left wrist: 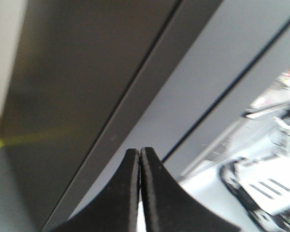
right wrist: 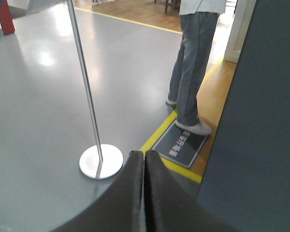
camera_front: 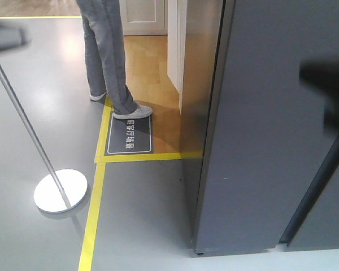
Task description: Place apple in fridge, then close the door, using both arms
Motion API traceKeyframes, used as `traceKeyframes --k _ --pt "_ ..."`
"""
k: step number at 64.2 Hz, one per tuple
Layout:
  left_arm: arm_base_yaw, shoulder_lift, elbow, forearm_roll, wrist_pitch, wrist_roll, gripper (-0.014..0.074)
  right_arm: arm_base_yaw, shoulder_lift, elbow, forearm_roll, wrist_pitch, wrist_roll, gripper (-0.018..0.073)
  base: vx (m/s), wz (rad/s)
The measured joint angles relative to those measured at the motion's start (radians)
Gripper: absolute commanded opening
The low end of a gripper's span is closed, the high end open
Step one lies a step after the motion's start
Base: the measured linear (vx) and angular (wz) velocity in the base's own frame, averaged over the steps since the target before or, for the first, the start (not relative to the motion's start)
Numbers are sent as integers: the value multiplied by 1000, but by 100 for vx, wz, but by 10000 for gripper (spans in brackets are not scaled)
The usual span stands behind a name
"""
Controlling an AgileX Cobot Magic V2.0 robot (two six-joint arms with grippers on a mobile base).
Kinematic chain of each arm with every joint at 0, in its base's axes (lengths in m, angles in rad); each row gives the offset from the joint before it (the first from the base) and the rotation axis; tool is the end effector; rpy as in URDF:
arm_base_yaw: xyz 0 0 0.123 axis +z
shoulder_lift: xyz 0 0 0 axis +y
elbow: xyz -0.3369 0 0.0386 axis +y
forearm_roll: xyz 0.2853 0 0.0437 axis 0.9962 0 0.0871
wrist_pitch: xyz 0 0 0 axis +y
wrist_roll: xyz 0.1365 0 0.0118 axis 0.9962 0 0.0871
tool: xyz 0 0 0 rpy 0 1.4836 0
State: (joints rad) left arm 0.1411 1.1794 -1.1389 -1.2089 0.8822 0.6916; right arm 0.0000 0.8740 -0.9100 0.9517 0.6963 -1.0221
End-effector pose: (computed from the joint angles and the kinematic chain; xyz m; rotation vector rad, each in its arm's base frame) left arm 0.2937 -0.0583 0.4479 0.0879 1.9144 -0.9081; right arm 0.2074 0.0716 0.4223 -0.5499 1.7841 0.3828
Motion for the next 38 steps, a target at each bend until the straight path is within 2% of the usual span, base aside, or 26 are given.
traceKeyframes --k 11,21,28,38 --pt "0 -254 403 -21 -162 53 -7 0 -218 302 0 -11 -19 -6 0 0" --pt "0 -442 674 -38 -272 64 -7 0 -372 480 0 -17 -19 -6 0 0" --pt "0 -537 775 -41 -303 64 -7 0 -443 544 0 -18 -19 -6 0 0" --pt "0 -598 803 -54 -310 66 -7 0 -478 557 8 -17 -19 -6 0 0"
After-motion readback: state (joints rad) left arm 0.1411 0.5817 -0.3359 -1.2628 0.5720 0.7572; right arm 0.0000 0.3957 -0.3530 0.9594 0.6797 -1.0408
